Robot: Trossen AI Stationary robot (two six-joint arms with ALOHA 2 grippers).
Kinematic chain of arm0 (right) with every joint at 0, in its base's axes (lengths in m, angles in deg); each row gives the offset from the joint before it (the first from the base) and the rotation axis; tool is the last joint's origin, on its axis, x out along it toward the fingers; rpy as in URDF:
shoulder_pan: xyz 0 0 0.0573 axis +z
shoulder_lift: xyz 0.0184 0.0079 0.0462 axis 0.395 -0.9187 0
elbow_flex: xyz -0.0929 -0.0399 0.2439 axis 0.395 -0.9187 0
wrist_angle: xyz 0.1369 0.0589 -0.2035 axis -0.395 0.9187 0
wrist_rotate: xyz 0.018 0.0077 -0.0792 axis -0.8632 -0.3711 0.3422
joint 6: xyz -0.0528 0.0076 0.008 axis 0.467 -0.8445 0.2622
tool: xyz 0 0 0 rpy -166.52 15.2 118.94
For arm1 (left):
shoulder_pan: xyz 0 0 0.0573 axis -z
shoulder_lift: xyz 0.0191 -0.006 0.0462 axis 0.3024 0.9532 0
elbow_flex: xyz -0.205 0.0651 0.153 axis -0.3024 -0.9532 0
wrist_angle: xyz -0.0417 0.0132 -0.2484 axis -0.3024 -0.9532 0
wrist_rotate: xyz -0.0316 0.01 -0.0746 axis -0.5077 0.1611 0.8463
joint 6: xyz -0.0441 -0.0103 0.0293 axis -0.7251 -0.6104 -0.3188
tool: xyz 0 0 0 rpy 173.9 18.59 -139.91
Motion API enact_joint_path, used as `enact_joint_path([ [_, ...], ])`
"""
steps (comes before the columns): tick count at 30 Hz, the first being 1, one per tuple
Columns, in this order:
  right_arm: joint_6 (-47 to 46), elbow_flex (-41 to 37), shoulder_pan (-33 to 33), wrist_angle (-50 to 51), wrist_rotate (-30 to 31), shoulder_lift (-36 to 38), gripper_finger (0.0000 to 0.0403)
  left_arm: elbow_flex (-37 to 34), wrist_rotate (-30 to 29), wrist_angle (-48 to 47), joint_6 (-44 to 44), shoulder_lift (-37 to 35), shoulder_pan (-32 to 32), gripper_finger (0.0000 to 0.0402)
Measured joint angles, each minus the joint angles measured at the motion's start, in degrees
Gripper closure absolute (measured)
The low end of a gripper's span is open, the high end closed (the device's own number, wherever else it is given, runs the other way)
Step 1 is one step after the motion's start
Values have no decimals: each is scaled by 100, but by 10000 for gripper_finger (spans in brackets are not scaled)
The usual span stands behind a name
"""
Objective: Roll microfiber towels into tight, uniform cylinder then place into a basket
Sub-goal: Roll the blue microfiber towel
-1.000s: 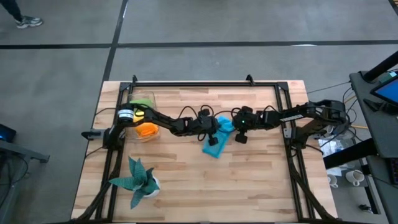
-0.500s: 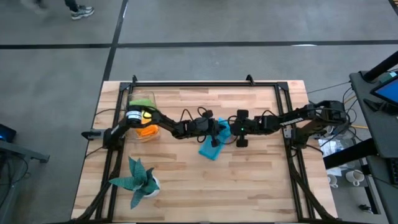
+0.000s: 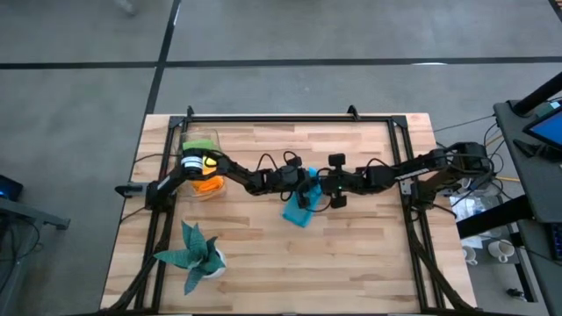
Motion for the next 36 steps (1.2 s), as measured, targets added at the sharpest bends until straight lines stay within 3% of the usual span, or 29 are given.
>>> enact_joint_path([
  [11, 23, 133, 57, 348, 254, 0, 394, -105, 13, -201, 26, -485, 6, 402],
  [20, 53, 133, 101, 411, 474, 2, 394, -114, 84, -1766, 324, -843, 16, 402],
  [36, 288, 192, 303, 401, 538, 4, 394, -114, 532, -1892, 301, -844, 11, 402],
])
